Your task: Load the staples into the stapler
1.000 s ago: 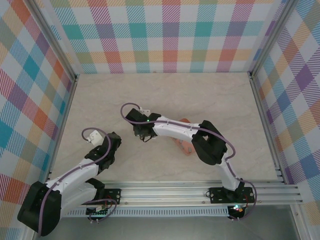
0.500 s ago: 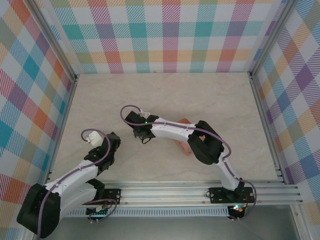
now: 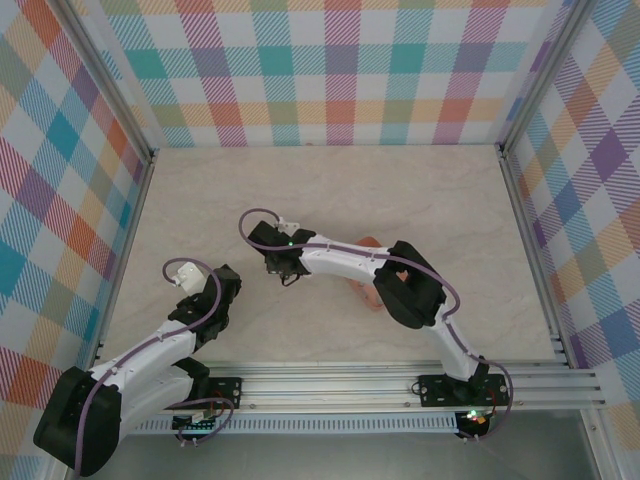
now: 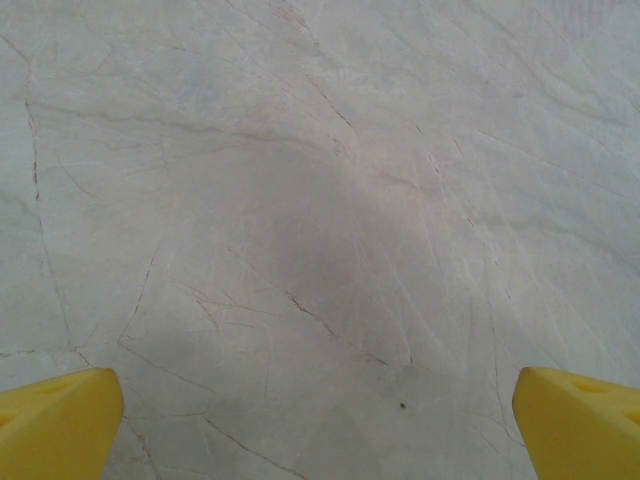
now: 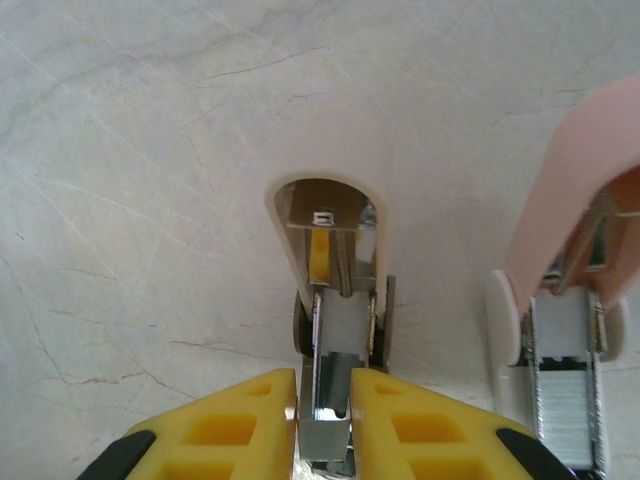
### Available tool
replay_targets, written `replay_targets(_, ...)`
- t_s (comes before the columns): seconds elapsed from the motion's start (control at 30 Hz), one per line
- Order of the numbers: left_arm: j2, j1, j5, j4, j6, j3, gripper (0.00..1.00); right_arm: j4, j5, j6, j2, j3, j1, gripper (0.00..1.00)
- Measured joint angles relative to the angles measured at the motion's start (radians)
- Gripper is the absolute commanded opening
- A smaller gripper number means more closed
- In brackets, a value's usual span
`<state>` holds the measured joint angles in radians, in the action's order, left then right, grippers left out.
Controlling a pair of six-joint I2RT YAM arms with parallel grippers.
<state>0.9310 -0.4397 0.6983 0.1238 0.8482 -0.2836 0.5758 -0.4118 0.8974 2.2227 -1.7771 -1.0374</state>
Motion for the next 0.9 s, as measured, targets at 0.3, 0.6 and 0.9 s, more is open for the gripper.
replay_targets(0.3,0.000,0.000,0.000,-0.001,0.000,0.000,1.00,0.009,-0.001,-0.017,0.021,-0.003,0.000,0.21)
replay_targets(0.6,0.000,0.000,0.000,-0.003,0.000,0.001,1.00,0.009,-0.026,-0.050,0.019,-0.005,0.000,0.21)
replay_targets(0.9,0.000,0.000,0.000,-0.003,0.000,0.001,1.00,0.017,-0.041,-0.085,0.013,-0.011,-0.001,0.21)
